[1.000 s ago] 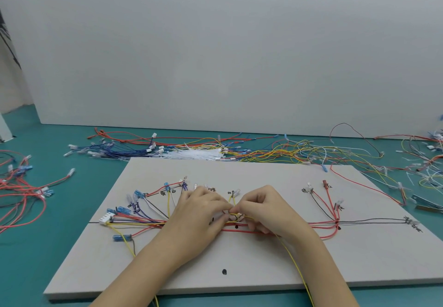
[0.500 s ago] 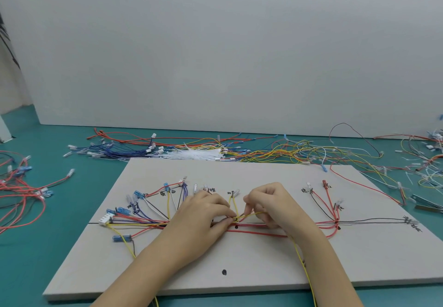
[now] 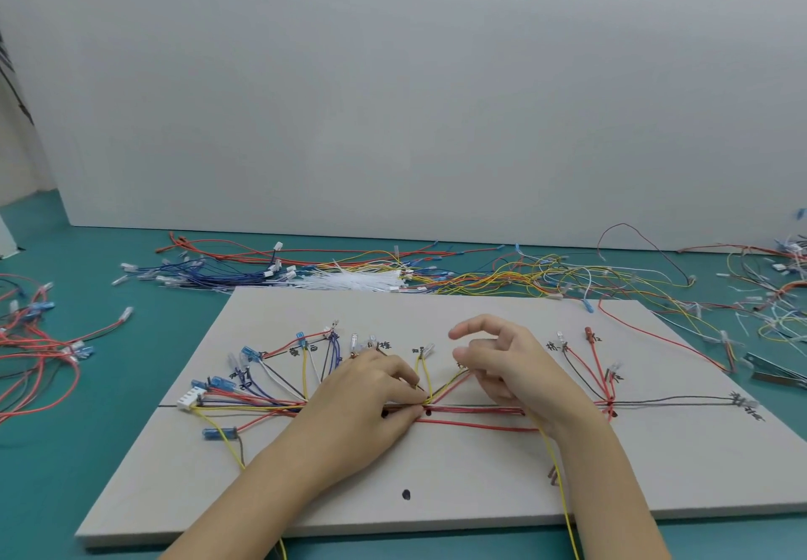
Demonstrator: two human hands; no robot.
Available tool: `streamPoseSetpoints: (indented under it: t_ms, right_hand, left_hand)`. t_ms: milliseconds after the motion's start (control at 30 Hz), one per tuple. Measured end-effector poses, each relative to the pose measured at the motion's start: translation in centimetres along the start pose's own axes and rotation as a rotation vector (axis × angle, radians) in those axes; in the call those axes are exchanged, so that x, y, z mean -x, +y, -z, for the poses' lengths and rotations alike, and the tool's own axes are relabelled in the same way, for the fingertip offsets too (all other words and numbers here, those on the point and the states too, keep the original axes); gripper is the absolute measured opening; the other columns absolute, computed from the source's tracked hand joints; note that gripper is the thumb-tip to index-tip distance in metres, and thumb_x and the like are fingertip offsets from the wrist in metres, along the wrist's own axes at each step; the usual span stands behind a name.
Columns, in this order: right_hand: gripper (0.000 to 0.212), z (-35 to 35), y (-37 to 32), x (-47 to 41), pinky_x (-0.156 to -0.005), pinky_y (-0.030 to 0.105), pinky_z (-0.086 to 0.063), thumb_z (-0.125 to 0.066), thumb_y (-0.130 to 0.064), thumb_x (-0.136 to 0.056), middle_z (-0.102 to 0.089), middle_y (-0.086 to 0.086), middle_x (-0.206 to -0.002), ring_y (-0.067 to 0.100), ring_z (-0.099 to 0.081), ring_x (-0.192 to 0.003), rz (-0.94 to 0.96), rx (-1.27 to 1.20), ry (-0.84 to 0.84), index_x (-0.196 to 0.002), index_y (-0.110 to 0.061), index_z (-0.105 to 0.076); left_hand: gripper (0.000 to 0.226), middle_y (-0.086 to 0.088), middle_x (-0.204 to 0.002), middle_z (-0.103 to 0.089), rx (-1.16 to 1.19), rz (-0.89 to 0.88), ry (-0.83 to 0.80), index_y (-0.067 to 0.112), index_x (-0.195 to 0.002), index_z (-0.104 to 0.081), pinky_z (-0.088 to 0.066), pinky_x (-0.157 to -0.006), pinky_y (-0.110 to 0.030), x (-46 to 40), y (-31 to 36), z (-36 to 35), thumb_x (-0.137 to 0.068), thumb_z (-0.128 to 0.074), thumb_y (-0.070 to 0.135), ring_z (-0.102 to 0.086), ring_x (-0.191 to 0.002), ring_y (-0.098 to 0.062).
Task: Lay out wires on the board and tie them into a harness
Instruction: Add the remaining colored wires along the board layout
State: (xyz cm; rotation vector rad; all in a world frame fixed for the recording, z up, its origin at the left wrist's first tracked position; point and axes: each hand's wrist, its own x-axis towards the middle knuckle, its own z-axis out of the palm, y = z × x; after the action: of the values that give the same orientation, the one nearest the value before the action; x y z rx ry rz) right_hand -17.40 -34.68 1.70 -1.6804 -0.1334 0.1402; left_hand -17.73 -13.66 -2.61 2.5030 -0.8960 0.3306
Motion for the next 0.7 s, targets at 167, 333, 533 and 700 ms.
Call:
streamPoseSetpoints:
  t_ms: [167,333,533,700]
  right_hand:
    - [0.011,0.5,0.1,0.1,-0.034,0.013,-0.02,-0.062,-0.008,-0.09,-0.049,0.004,-0.063,0.007,-0.024,-0.038,-0.003,-0.146,-0.048,-0.1,-0.011,-0.065]
    - [0.013,1.9,-0.3,0.5,-0.032,0.013,-0.018,-0.065,-0.006,-0.087,-0.054,0.006,-0.066,0.006,-0.029,-0.044,-0.054,-0.103,-0.044,-0.099,-0.01,-0.068]
    - [0.009,3.7,-1.2,1.9,-0.038,0.017,-0.02,-0.071,-0.009,-0.085,-0.063,0.005,-0.065,0.011,-0.035,-0.048,-0.188,0.369,-0.132,-0.094,-0.011,-0.07]
    - [0.004,4.3,-1.2,2.5,-0.033,0.008,-0.028,-0.07,-0.007,-0.085,-0.068,0.005,-0.062,0.0,-0.045,-0.035,-0.282,0.57,-0.005,-0.089,-0.006,-0.068]
  left_hand:
    - [0.023,0.024,-0.106,-0.066,0.063,-0.004,0.023,0.036,-0.108,-0.072,-0.045,-0.088,-0.03,0.0,-0.1,0.0,-0.093,-0.055,0.039,-0.049,-0.103,-0.004]
    - [0.022,0.027,-0.107,-0.064,0.118,0.005,0.039,0.037,-0.104,-0.072,-0.047,-0.085,-0.029,0.1,-0.1,-0.2,-0.09,-0.055,0.041,-0.05,-0.099,-0.001]
    - [0.021,0.029,-0.114,-0.062,0.146,0.04,0.04,0.036,-0.103,-0.073,-0.045,-0.09,-0.026,0.0,-0.3,-0.4,-0.089,-0.06,0.043,-0.047,-0.106,0.005]
    - [0.019,0.03,-0.11,-0.062,0.197,0.077,0.022,0.037,-0.102,-0.074,-0.042,-0.093,-0.025,-0.1,-0.3,-0.6,-0.091,-0.06,0.044,-0.045,-0.107,0.007]
